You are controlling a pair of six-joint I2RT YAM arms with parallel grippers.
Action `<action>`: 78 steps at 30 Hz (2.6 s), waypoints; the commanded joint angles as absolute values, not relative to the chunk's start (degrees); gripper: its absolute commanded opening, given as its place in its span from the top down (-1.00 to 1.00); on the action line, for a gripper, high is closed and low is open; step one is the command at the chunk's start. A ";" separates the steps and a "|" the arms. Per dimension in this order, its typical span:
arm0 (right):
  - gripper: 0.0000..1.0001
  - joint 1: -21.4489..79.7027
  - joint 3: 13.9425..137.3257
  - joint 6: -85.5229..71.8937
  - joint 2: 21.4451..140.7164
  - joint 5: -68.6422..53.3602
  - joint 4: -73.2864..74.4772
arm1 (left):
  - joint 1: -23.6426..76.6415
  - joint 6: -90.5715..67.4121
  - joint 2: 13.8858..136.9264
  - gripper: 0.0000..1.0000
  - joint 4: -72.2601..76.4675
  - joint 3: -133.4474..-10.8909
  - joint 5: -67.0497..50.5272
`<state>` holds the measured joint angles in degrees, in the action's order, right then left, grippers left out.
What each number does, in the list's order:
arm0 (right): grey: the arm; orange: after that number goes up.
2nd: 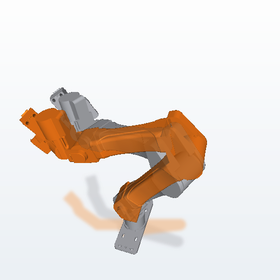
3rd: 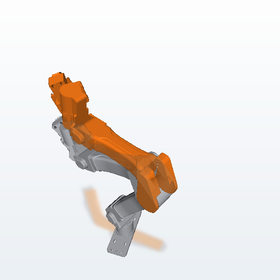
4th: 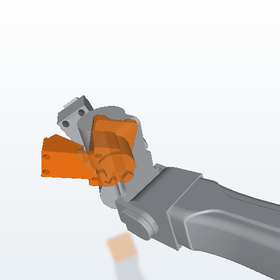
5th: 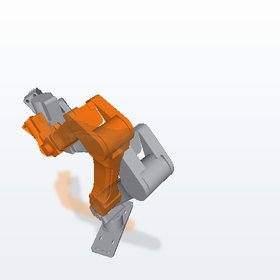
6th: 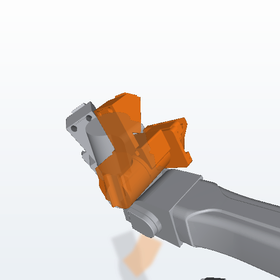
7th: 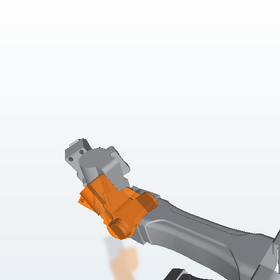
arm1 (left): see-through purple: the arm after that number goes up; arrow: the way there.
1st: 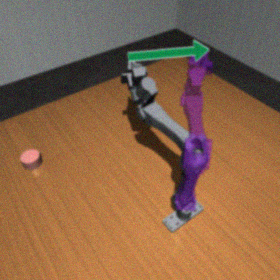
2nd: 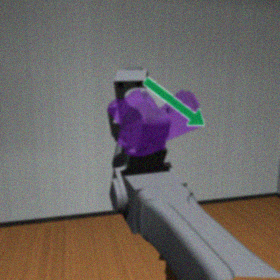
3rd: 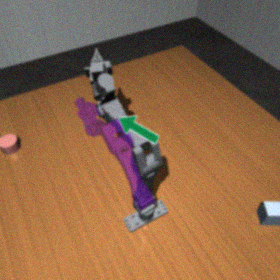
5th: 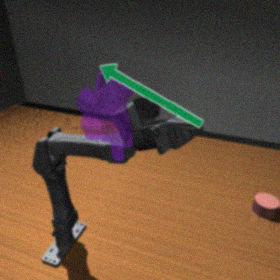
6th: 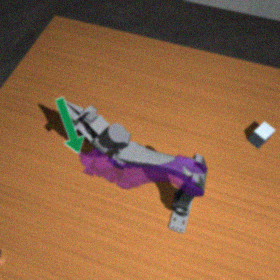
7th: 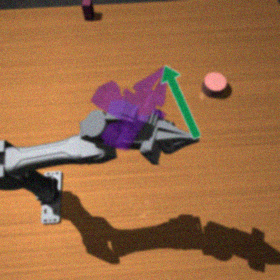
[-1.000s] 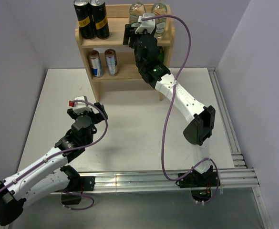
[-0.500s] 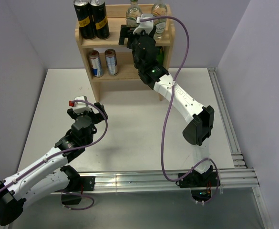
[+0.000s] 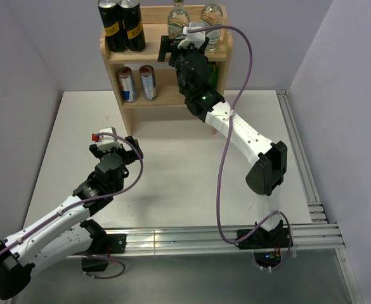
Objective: Place and organize the beverage onto the shelf
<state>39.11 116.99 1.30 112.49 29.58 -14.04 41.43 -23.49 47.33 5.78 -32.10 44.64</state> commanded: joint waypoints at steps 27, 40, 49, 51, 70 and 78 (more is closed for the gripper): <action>-0.89 31.47 108.37 -6.94 113.47 35.16 0.61 | 41.22 -24.26 46.85 -0.99 6.50 -32.52 44.12; -0.88 28.83 107.40 -8.79 112.85 36.91 1.41 | 41.22 -24.34 46.85 -0.99 6.33 -32.52 44.21; -0.88 27.16 107.05 -8.79 112.94 36.82 1.58 | 41.22 -24.26 46.93 -0.99 6.33 -32.61 44.03; -0.88 26.72 107.05 -9.31 113.03 36.04 1.93 | 41.22 -24.17 47.02 -0.99 6.42 -32.70 44.03; -1.00 28.83 97.39 -11.43 107.14 31.81 0.18 | 41.22 -24.26 46.85 -0.99 6.24 -32.61 44.47; -1.00 30.93 93.44 -12.57 105.12 32.17 0.26 | 41.22 -24.26 46.49 -0.99 6.15 -32.61 44.56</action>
